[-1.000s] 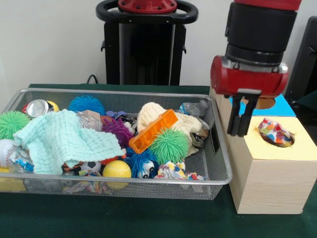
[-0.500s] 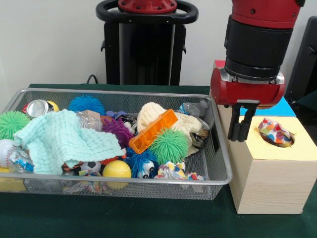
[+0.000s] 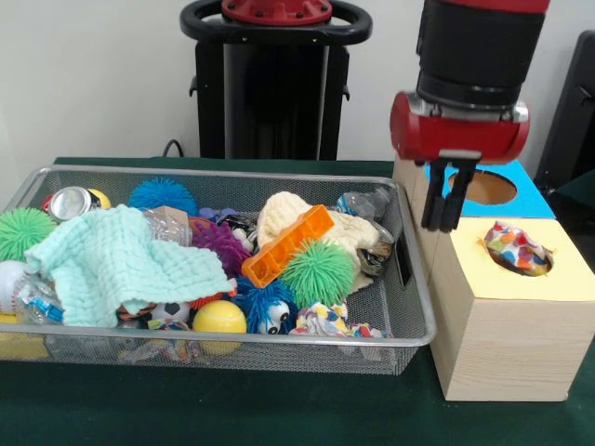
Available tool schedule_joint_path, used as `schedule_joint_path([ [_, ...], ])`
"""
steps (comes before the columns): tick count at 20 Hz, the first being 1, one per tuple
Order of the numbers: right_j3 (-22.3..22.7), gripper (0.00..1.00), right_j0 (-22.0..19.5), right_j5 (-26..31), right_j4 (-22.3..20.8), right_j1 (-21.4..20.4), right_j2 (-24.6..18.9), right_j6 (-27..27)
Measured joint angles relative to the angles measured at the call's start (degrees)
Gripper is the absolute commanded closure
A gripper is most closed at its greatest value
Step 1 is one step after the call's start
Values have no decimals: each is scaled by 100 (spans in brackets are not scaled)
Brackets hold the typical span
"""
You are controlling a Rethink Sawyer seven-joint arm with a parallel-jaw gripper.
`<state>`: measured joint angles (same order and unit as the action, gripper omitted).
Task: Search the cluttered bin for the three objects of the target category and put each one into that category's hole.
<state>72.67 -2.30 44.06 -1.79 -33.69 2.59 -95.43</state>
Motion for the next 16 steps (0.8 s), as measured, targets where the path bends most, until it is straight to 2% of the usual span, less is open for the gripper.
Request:
schedule_joint_path([
  [10, 134, 100, -60, 0, 57, -344, -141, 0],
  [16, 386, 100, -442, -1, 261, -396, -760, 0],
])
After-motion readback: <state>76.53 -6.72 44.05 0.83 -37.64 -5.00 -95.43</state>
